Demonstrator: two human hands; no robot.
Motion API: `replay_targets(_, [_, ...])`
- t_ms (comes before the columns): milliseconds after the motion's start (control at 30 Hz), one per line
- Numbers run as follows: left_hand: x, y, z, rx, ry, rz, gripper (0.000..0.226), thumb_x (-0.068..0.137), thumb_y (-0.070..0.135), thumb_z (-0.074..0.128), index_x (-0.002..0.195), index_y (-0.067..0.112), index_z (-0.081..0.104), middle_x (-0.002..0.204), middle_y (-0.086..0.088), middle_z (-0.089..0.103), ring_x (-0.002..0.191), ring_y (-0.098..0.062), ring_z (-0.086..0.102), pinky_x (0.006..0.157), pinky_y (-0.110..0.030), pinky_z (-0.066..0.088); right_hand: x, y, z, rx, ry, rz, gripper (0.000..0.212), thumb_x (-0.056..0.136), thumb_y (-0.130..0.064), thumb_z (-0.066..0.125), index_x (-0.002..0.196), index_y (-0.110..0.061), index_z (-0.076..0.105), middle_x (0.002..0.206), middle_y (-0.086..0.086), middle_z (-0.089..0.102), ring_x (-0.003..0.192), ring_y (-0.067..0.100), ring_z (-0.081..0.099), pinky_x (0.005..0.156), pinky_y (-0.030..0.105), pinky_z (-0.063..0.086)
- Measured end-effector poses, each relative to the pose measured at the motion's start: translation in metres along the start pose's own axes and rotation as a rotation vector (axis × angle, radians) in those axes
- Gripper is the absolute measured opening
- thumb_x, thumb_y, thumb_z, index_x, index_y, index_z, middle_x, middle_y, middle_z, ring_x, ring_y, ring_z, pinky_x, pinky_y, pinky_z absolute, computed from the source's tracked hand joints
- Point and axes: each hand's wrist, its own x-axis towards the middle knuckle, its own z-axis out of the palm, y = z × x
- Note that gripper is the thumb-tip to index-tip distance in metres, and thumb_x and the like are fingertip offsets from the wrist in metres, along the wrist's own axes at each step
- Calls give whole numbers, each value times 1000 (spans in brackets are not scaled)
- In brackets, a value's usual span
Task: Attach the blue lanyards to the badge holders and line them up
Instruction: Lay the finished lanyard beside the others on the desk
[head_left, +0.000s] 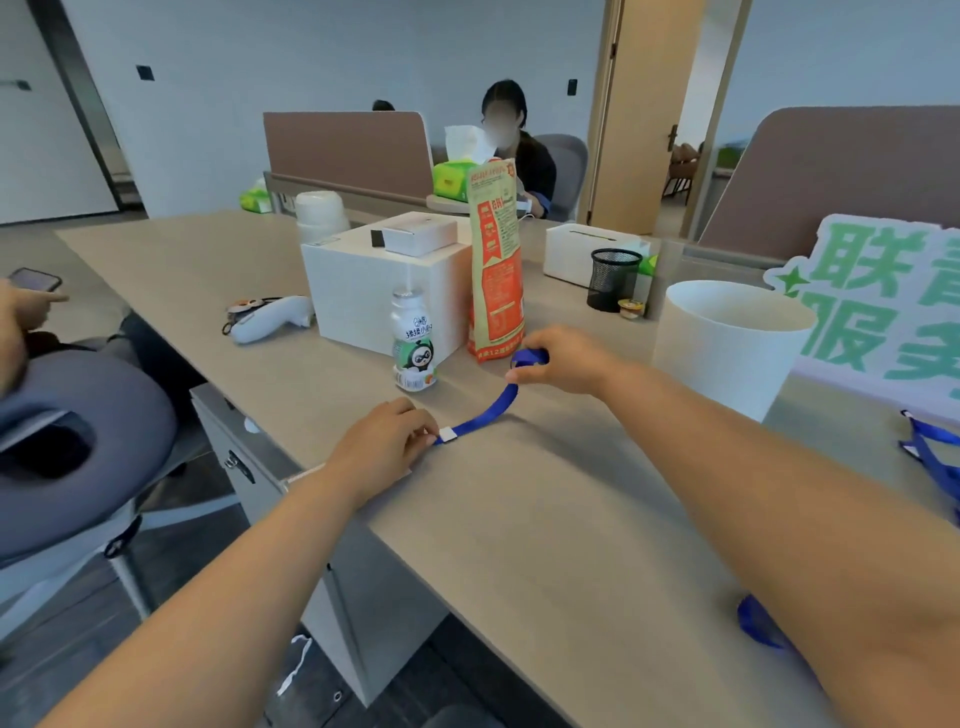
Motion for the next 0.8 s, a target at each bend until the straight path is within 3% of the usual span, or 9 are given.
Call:
replay_targets(100, [4,-1,2,-20,19,4,21,93,23,50,112,24,61,106,1,56,100,-17,51,78,-31,44,19,6,-11,-306,-17,-36,29,80,-34,69,104,-19,62,98,1,62,94,21,53,72,29,31])
replay_targets(200, [6,-3,4,-15,28,4,27,94,22,49,118,27,59,109,1,57,102,-18,53,79,-30,45,34,10,-9,-593,57,-18,27,87,-17,59,113,-26,60,116,3,56,113,25,44,87,36,28])
replay_targets(300, [8,-3,7,-25,48,-16,27,94,21,48,115,27,63,108,-2,56,101,-20,53,76,-27,42,36,8,5,-678,123,8,42,87,-9,51,127,-22,50,130,10,44,123,30,36,97,40,32])
replay_targets(367, [10,-2,9,-17,57,-39,28,94,21,47,116,26,63,108,-4,55,101,-22,53,75,-27,41,31,5,26,-606,88,-107,48,87,-11,53,133,-23,46,135,8,41,126,29,34,101,39,33])
replay_targets(467, [10,0,10,-3,60,-55,28,95,23,47,119,26,61,109,-5,54,103,-23,51,73,-25,38,19,1,61,-416,6,-264,44,91,-18,51,134,-25,47,136,3,44,122,26,38,101,36,36])
replay_targets(567, [7,0,9,-13,49,-58,29,94,27,48,120,27,61,108,-4,53,104,-22,50,74,-25,37,14,3,75,-422,-26,-282,41,96,-14,40,135,-28,45,134,1,48,116,27,41,96,37,39])
replay_targets(700, [2,-1,6,-22,33,-57,29,94,29,50,120,25,61,106,-2,52,100,-19,50,72,-24,35,13,3,62,-613,-5,-152,36,95,-9,41,126,-20,55,120,8,58,114,28,46,81,37,44])
replay_targets(800, [2,-2,6,-38,30,-64,28,94,28,50,119,25,62,104,-2,52,98,-19,51,72,-24,36,9,11,57,-628,-1,-3,34,94,-6,41,122,-14,59,115,13,56,113,28,50,81,37,48])
